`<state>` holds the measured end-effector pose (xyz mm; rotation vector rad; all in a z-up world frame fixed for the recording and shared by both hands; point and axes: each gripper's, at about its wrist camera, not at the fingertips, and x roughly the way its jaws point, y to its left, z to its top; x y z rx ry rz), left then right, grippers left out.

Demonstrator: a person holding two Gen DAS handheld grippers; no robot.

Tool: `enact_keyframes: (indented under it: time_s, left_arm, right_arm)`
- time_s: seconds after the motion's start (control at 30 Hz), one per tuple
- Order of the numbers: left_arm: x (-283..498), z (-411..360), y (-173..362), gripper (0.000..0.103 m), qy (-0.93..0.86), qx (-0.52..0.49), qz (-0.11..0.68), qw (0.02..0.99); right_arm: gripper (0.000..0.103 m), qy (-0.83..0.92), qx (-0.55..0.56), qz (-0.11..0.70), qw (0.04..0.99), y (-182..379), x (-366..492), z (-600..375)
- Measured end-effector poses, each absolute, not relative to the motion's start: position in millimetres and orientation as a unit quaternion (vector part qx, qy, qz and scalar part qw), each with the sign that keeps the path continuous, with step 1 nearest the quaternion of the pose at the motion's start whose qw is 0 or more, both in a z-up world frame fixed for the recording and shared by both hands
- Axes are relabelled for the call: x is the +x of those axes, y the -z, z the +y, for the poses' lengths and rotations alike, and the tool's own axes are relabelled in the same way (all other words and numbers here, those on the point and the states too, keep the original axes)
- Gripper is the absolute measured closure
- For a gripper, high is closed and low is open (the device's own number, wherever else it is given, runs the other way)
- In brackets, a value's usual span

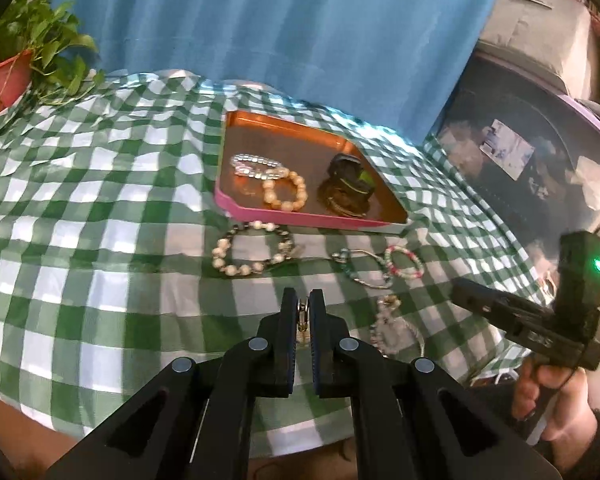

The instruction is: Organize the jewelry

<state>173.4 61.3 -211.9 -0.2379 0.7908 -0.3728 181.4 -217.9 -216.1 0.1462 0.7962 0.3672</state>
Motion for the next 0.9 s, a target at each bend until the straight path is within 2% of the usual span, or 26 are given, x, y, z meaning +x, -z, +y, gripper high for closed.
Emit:
enact_keyframes:
  time_s: [0.1,0.23,0.63,0.67,0.7,0.73,0.9]
  left_arm:
    - [172,68,216,0.096,0.183,-0.123,0.387,0.895]
    - [169,71,218,0.095,0.181,-0.123,0.388,0.895]
    - [164,77,226,0.091,0.175,-0.117,0.396,0.894]
    - [164,77,226,0.091,0.175,-0.118,0.396,0.893]
    - [164,77,227,0.091,0.176,-0.117,0.396,0.893]
    - [164,78,227,0.091,0.176,-0.116,0.397,0.894]
    - [163,77,228,0.091,0.175,-0.114,0.399,0.893]
  right_arm:
    - [0.081,-0.226,0.064,0.388,0.891,221,169,-206]
    - [0.081,-0.236,0.011,0.4,0.886,230,169,-179]
    - [0.08,-0.235,0.044,0.43,0.87,248,208,-157]
    - [0.084,-0.232,0.046,0.432,0.87,248,211,-156]
    - [0.093,-0.222,0.041,0.435,0.872,248,215,-155]
    - [0.096,-0.216,0.035,0.436,0.873,249,217,-154]
    - [0.098,-0.213,0.043,0.424,0.879,244,219,-156]
